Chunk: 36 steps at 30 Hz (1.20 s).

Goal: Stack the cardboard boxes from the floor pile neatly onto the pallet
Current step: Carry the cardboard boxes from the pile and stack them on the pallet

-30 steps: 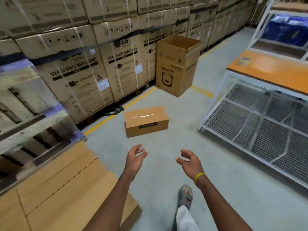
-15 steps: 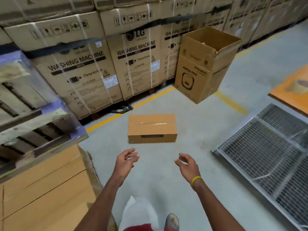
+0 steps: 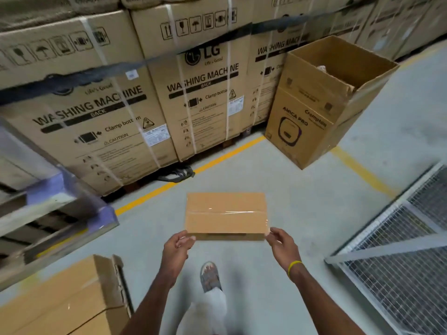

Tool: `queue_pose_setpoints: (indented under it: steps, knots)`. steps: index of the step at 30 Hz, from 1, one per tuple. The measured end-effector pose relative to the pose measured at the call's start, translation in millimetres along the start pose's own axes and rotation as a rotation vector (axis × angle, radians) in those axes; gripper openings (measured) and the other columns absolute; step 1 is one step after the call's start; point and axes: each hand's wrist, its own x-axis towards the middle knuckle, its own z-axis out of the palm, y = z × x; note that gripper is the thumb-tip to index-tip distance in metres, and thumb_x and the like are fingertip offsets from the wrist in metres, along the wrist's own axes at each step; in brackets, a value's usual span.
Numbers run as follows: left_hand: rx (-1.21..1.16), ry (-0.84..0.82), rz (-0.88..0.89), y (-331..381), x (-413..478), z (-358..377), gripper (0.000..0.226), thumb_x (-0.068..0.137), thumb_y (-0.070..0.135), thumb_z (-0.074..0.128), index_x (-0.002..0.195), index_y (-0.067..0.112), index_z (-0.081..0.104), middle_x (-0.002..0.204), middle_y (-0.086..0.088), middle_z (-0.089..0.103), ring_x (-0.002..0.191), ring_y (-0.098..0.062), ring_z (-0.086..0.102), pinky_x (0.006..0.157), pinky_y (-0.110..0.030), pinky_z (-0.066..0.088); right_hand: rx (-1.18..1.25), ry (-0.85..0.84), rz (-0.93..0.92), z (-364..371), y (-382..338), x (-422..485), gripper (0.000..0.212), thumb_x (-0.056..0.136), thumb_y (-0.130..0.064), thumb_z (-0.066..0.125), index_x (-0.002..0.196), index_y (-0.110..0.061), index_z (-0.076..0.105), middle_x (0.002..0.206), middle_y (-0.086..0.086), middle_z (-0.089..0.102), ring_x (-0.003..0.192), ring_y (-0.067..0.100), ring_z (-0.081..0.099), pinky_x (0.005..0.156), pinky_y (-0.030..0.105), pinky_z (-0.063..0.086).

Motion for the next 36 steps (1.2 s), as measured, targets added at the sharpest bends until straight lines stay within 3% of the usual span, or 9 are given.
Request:
queue_pose_setpoints:
  steps: [7,10,13,17,20,25,28,31,36]
  knots:
    - [0.074,-0.022,-0.071,68.7,155.3,35.1,0.052,0.098,0.017,0.071,0.146,0.003,0.053,0.141,-0.015,0.061,0.128,-0.028,0.060,0.109,-0.046,0.047,0.018,0.050,0.084,25.2,-62.4,126.5,0.041,0.100,-0.034,0.059,0.138,-0.017,0.058,0.121,-0.003,0.061,0.113,0.015,0.054,0.095,0.025,0.035]
    - [0.083,0.000,-0.125,71.1,217.8,51.5,0.059,0.097,0.019,0.072,0.149,0.002,0.050,0.147,-0.014,0.057,0.130,-0.028,0.058,0.108,-0.045,0.046,0.012,0.081,0.139,33.4,-62.4,182.9,0.051,0.100,-0.038,0.058,0.145,-0.017,0.050,0.134,0.001,0.059,0.119,0.018,0.053,0.099,0.026,0.034]
    - [0.108,0.044,-0.163,47.9,281.5,66.5,0.063,0.095,0.018,0.075,0.150,0.002,0.048,0.148,-0.013,0.055,0.135,-0.028,0.055,0.109,-0.042,0.043,-0.008,0.111,0.191,45.7,-39.4,248.8,0.057,0.101,-0.041,0.056,0.151,-0.017,0.043,0.151,0.002,0.049,0.139,0.023,0.045,0.106,0.029,0.032]
    - [0.124,0.106,-0.234,-18.6,376.1,82.0,0.066,0.090,0.022,0.082,0.145,0.002,0.052,0.143,-0.014,0.057,0.124,-0.025,0.059,0.097,-0.029,0.039,-0.019,0.133,0.257,69.7,17.1,351.3,0.058,0.101,-0.042,0.054,0.152,-0.017,0.042,0.156,0.001,0.044,0.142,0.023,0.041,0.114,0.032,0.028]
    - [0.165,0.123,-0.270,-70.9,432.8,89.1,0.069,0.085,0.029,0.085,0.143,0.006,0.054,0.141,-0.011,0.058,0.121,-0.024,0.058,0.097,-0.029,0.039,-0.022,0.140,0.283,86.6,57.6,415.0,0.058,0.102,-0.044,0.053,0.151,-0.015,0.042,0.156,0.002,0.044,0.143,0.024,0.040,0.116,0.033,0.026]
    - [0.297,0.226,-0.278,-167.8,526.8,97.1,0.082,0.095,0.033,0.076,0.160,0.010,0.032,0.162,-0.010,0.040,0.146,-0.030,0.042,0.120,-0.043,0.035,-0.068,0.165,0.323,124.5,145.4,514.1,0.062,0.101,-0.046,0.052,0.153,-0.015,0.039,0.157,0.006,0.042,0.144,0.028,0.039,0.116,0.036,0.027]
    - [0.316,0.229,-0.360,-209.8,556.9,87.3,0.088,0.083,0.046,0.085,0.148,0.007,0.042,0.141,-0.008,0.055,0.132,-0.035,0.055,0.113,-0.046,0.043,-0.045,0.142,0.409,141.0,187.4,541.9,0.068,0.098,-0.050,0.056,0.151,-0.010,0.041,0.153,0.013,0.045,0.139,0.033,0.044,0.115,0.041,0.032]
    - [0.274,0.075,-0.390,-257.4,576.5,68.4,0.088,0.058,0.061,0.091,0.129,0.018,0.062,0.118,-0.004,0.075,0.107,-0.030,0.071,0.100,-0.051,0.055,-0.064,0.058,0.435,151.3,235.5,559.0,0.069,0.083,-0.057,0.066,0.129,-0.005,0.058,0.130,0.016,0.065,0.116,0.034,0.060,0.108,0.044,0.042]
    - [0.187,0.001,-0.309,-244.6,540.9,53.3,0.041,0.083,0.034,0.084,0.120,0.018,0.074,0.103,-0.003,0.080,0.097,-0.027,0.076,0.081,-0.037,0.059,-0.029,0.057,0.396,150.2,202.9,518.4,0.023,0.096,-0.024,0.067,0.110,-0.012,0.052,0.108,0.008,0.062,0.102,0.026,0.055,0.094,0.032,0.038]
